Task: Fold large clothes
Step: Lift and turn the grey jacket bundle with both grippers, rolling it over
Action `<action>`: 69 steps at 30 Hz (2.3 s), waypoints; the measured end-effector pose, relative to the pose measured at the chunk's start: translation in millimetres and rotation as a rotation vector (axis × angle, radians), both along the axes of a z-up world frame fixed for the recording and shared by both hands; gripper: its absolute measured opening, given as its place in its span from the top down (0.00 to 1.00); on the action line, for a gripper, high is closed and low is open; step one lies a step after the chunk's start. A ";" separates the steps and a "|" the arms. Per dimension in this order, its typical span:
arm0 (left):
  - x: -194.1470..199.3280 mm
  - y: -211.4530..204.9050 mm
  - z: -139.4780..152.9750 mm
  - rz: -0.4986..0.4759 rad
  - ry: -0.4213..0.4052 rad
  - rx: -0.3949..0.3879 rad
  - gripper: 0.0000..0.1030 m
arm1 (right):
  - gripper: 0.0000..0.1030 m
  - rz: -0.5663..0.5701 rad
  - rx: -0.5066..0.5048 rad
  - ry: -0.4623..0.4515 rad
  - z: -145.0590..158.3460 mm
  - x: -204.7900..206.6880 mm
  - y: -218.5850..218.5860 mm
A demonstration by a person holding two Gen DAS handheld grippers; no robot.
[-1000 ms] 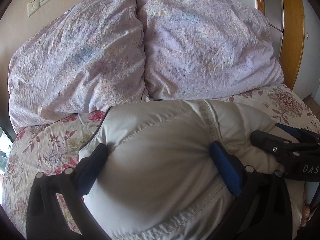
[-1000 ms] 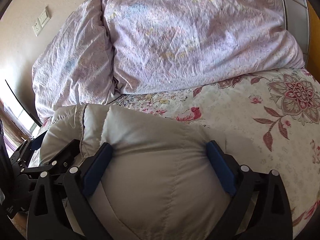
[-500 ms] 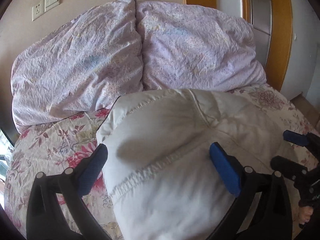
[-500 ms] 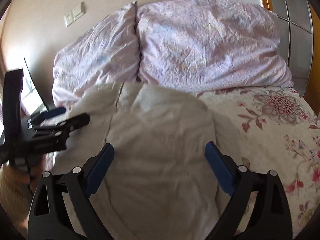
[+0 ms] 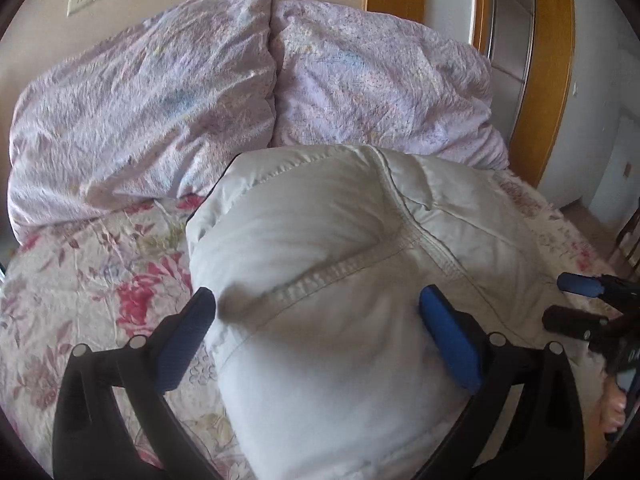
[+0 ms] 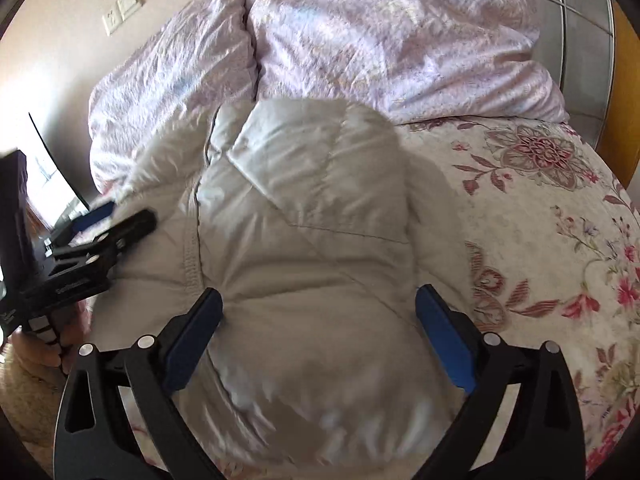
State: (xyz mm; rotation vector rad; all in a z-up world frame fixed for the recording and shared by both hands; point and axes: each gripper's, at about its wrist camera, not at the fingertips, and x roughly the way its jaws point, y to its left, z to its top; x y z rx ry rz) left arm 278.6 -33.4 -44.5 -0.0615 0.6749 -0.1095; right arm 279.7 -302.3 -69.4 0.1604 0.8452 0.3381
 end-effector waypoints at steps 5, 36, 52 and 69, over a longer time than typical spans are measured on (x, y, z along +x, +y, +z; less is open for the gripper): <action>-4.4 53.8 5.3 -0.001 0.062 -0.174 0.02 | 0.01 -0.069 0.181 0.168 3.8 23.0 -57.3; 8.2 43.2 -22.7 -0.093 0.168 -0.319 0.02 | 0.01 0.053 0.417 0.519 -65.5 89.6 -67.5; 6.3 44.7 -24.4 -0.101 0.164 -0.353 0.02 | 0.01 0.052 0.440 0.511 -69.1 87.9 -70.4; 22.9 77.7 -46.5 -0.180 0.309 -0.640 0.02 | 0.01 0.254 0.415 0.591 -77.3 113.5 -36.2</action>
